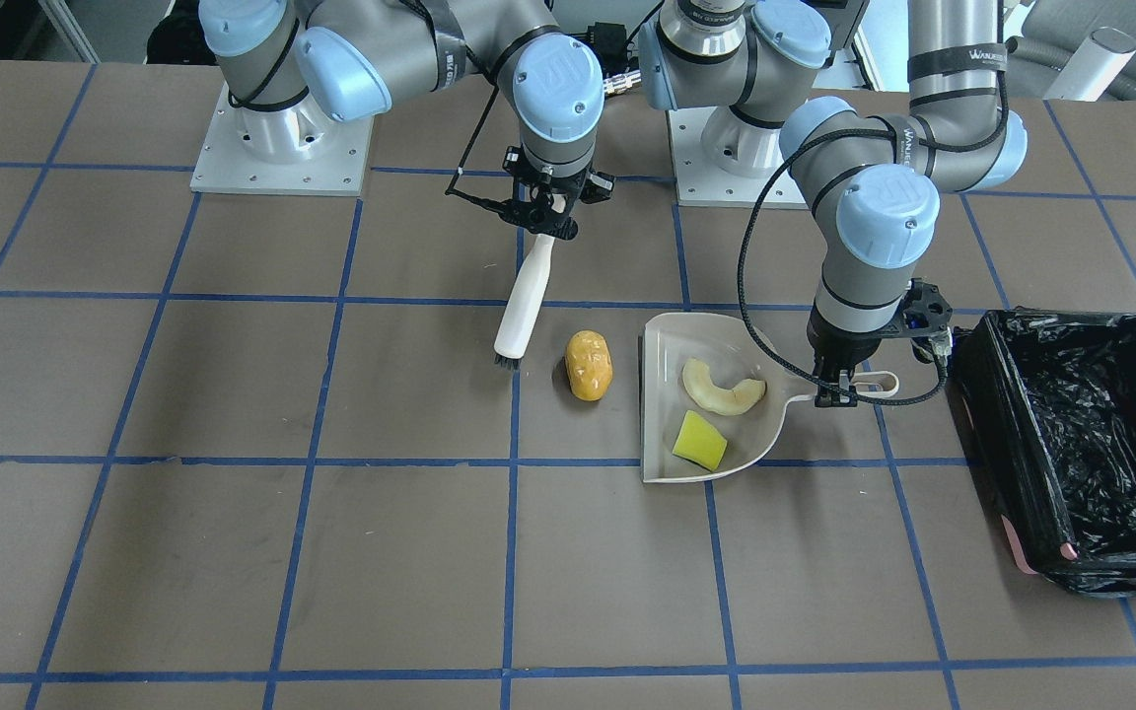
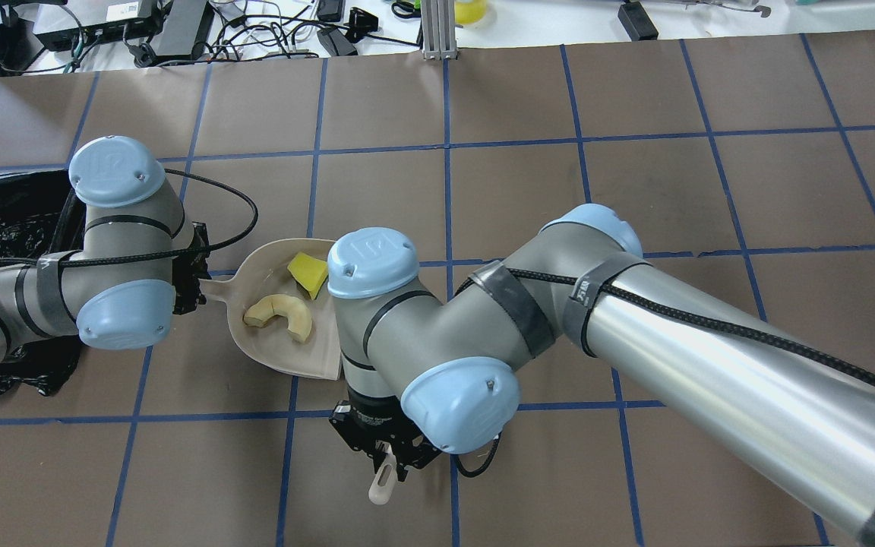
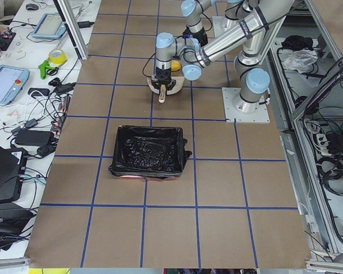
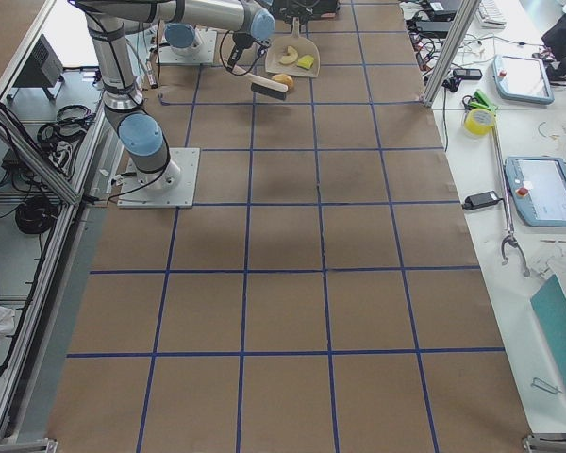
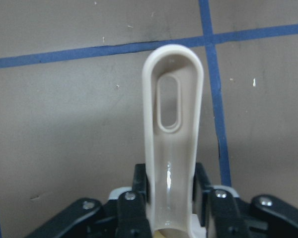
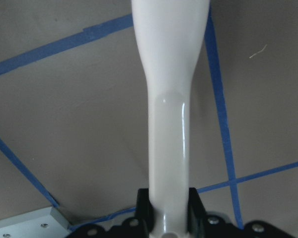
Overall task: Sweep and dump trash into bin
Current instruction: 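Sweep the yellow potato into the dustpan with the right gripper's brush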
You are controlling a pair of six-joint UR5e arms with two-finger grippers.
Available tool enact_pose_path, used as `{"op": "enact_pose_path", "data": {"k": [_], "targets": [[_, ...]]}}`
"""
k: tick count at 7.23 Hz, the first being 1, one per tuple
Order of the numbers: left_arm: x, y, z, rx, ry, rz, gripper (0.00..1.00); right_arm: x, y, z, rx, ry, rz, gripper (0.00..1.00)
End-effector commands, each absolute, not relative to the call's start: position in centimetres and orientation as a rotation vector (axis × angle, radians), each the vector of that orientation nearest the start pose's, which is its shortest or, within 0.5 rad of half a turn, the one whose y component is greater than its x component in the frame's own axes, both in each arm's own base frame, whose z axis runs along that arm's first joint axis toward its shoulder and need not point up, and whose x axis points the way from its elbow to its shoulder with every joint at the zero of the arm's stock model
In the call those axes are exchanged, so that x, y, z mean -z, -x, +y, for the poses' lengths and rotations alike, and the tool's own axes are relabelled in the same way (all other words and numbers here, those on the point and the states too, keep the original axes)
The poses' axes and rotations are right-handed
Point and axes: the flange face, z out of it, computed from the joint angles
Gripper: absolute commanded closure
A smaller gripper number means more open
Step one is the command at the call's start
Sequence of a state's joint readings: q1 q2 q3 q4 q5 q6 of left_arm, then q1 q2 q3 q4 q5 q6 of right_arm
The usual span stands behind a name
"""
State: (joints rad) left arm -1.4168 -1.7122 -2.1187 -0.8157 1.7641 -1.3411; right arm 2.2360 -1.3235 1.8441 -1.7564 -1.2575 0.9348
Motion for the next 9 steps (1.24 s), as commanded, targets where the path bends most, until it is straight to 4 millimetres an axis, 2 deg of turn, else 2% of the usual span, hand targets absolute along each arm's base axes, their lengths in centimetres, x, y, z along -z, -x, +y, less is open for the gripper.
{"op": "enact_pose_path", "data": {"k": [1, 3, 6, 8, 9], "targets": [[-24.0, 4.1, -48.0, 0.240, 2.071, 2.180, 1.00, -24.6, -46.0, -30.3, -0.682, -0.501, 3.038, 1.00], [-23.7, 4.3, -48.1, 0.235, 2.100, 2.151, 1.00, -23.9, -48.6, -33.2, -0.653, -0.486, 3.028, 1.00], [-23.7, 4.5, -48.1, 0.237, 2.095, 2.155, 1.00, -23.7, -50.9, -35.2, -0.603, -0.432, 3.006, 1.00], [-23.6, 4.5, -48.1, 0.234, 2.093, 2.157, 1.00, -23.4, -52.8, -37.4, -0.565, -0.354, 2.989, 1.00], [-23.7, 4.5, -48.1, 0.235, 2.092, 2.159, 1.00, -23.6, -53.7, -38.5, -0.544, -0.260, 2.976, 1.00]]}}
